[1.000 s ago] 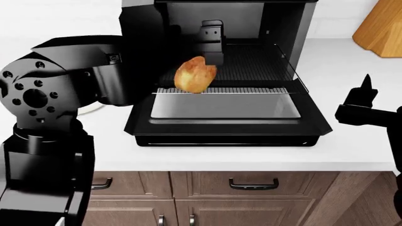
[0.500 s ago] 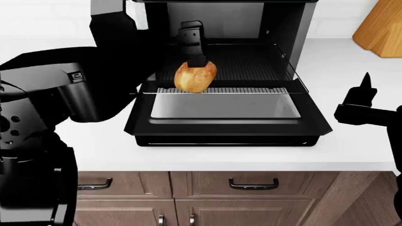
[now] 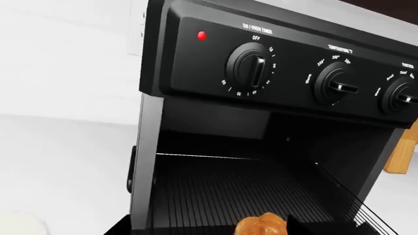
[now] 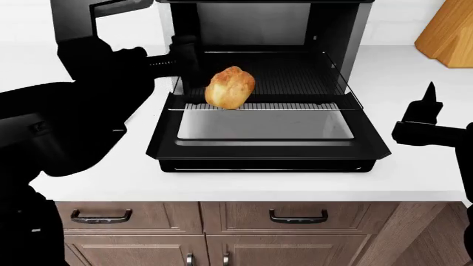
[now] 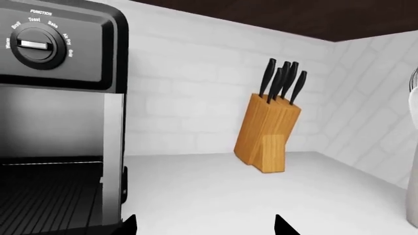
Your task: Place the bread on the rack of the toaster oven.
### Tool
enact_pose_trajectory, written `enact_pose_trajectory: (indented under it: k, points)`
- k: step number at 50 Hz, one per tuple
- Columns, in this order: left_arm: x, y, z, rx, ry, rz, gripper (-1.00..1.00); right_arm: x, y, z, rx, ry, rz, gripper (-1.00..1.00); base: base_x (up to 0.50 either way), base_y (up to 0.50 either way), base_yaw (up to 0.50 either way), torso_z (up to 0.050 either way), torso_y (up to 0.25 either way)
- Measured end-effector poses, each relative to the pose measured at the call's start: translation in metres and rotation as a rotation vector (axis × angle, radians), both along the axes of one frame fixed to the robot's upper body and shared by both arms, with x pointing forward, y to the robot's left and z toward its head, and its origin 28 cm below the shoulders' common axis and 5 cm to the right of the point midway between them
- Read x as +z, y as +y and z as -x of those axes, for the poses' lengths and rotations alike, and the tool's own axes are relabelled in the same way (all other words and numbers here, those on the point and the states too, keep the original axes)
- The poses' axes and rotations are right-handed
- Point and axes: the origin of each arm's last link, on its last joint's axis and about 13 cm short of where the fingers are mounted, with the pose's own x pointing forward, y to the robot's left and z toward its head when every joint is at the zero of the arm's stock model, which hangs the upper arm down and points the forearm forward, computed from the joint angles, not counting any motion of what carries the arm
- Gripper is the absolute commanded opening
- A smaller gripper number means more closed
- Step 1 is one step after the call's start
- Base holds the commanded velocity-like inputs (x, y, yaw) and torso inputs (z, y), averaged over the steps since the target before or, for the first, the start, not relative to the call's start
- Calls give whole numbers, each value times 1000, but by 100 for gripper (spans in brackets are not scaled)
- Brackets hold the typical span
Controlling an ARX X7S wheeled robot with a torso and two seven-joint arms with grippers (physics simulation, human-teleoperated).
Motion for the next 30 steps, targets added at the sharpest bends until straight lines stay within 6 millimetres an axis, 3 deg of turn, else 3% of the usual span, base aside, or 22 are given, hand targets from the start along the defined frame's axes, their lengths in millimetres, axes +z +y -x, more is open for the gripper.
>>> enact_pose_trajectory:
  k: [30]
  points:
    - [-14,30,5,154,-141,47,100,13,9,3,32,-29,60,100,0,0,0,0,0]
